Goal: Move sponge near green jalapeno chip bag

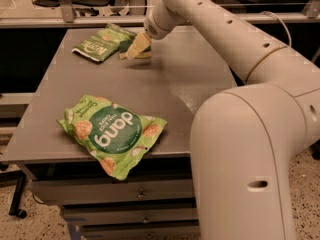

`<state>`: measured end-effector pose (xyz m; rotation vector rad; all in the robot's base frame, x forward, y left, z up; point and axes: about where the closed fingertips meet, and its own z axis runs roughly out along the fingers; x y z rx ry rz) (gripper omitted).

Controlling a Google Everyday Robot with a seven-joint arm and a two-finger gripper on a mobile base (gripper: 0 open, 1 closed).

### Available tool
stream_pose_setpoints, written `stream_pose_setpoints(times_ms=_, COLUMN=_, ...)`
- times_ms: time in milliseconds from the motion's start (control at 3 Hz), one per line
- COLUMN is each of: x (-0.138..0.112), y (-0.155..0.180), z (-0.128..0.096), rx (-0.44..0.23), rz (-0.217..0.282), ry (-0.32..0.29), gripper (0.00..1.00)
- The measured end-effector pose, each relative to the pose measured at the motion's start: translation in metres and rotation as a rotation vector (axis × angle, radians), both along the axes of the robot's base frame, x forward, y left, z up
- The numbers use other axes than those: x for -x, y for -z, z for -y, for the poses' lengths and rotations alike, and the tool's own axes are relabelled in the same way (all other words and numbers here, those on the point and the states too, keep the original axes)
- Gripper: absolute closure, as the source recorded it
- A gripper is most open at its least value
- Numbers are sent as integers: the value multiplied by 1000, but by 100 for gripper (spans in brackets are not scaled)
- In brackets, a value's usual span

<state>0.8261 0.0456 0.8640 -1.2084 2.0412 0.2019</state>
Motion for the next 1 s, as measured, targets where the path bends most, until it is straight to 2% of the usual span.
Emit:
stream_pose_setpoints(times_ms=333, x=4, y=-6, z=4, rx=-31, rz=1, ry=-3, gripper=0)
stream_pose_setpoints(times_ms=667, x=17, y=-15, z=24, rx=-138, rz=-26, ry=0, gripper=0)
stream_pose_setpoints(times_ms=1000, x=37, y=-30, z=56, rx=-288, rz=-45, ry=-2, gripper=0)
